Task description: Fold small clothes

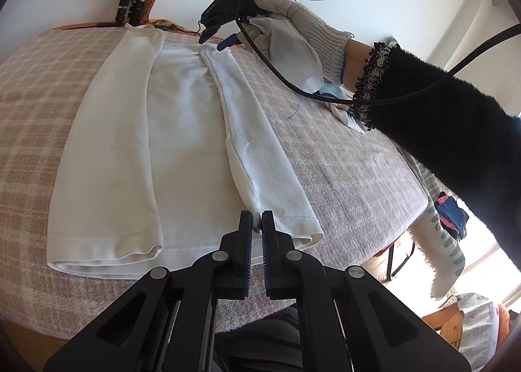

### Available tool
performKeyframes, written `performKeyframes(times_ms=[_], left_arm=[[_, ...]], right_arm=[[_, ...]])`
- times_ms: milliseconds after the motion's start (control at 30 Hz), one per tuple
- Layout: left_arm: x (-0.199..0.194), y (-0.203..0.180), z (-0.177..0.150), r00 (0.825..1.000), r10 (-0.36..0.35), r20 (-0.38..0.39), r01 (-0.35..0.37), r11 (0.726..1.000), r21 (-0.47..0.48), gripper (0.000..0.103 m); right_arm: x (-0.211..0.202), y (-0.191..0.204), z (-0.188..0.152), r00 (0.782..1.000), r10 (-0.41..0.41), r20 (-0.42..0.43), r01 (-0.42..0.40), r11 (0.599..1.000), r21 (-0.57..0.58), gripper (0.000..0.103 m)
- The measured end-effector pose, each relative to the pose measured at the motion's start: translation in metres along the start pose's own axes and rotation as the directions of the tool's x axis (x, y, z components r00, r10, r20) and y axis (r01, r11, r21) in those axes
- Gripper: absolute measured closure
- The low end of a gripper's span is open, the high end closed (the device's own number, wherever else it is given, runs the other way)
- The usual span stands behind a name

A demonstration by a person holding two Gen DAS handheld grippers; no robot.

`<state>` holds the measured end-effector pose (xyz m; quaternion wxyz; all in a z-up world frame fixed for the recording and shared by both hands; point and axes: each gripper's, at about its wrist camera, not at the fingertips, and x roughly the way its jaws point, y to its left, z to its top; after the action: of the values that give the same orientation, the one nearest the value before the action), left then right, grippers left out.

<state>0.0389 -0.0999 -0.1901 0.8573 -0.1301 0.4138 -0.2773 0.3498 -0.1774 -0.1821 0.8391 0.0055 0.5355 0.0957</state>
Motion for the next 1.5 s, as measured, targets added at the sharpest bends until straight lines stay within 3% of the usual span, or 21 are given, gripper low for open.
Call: performKeyframes(times_ms=[100, 233, 300, 400, 567, 800, 967, 1100, 1233, 1367, 1500], left_arm=[[0.003, -0.001, -0.001, 1.0, -0.006, -0.012, 0.006, 1.0, 0.002, 0.099], [0.005, -0.001, -0.003, 1.0, -0.004, -0.019, 0.004, 1.0, 0.002, 0.099], [0.005, 0.0, -0.003, 1.0, -0.004, -0.02, 0.004, 1.0, -0.003, 0.099], [0.003, 0.001, -0.003, 1.0, 0.001, -0.016, -0.001, 1.0, -0.003, 0.099], [-0.005, 0.004, -0.006, 1.0, 0.012, -0.001, -0.012, 1.0, -0.001, 0.099], [-0.01, 0.014, -0.008, 0.999, 0.045, 0.008, -0.045, 0.999, -0.019, 0.099], [-0.012, 0.021, -0.01, 0.999, 0.052, 0.009, -0.052, 0.998, -0.048, 0.099], [-0.019, 0.023, -0.007, 0.999, 0.041, 0.021, -0.039, 0.997, -0.068, 0.099], [-0.013, 0.031, -0.002, 0.999, 0.006, -0.032, -0.01, 0.99, -0.138, 0.093], [-0.004, 0.028, 0.004, 0.998, 0.0, -0.069, -0.009, 0.992, -0.125, 0.087], [0.006, 0.023, 0.007, 0.995, 0.016, -0.101, -0.025, 0.995, -0.095, 0.087]], right_arm=[[0.004, 0.008, -0.001, 1.0, -0.01, -0.007, 0.01, 0.999, -0.037, 0.063], [0.019, 0.021, -0.004, 0.996, -0.087, -0.034, 0.083, 0.99, -0.118, 0.063], [0.028, 0.024, -0.007, 0.987, -0.16, -0.034, 0.153, 0.975, -0.159, 0.074], [0.027, 0.018, -0.008, 0.991, -0.13, -0.015, 0.127, 0.983, -0.132, 0.095], [0.007, 0.016, -0.002, 0.997, -0.069, 0.028, 0.071, 0.994, -0.086, 0.097], [0.01, 0.027, 0.005, 0.998, -0.04, 0.044, 0.043, 0.997, -0.064, 0.097], [0.03, 0.035, 0.002, 0.995, -0.1, 0.021, 0.101, 0.991, -0.092, 0.097], [0.026, 0.026, 0.001, 0.997, -0.082, 0.004, 0.082, 0.994, -0.071, 0.097], [-0.012, 0.016, -0.006, 0.997, -0.05, 0.053, 0.054, 0.996, -0.069, 0.07], [-0.062, 0.004, -0.035, 0.996, 0.019, 0.085, -0.013, 0.997, -0.07, 0.069], [-0.107, -0.006, -0.096, 0.992, 0.069, 0.109, -0.059, 0.994, -0.089, 0.069]])
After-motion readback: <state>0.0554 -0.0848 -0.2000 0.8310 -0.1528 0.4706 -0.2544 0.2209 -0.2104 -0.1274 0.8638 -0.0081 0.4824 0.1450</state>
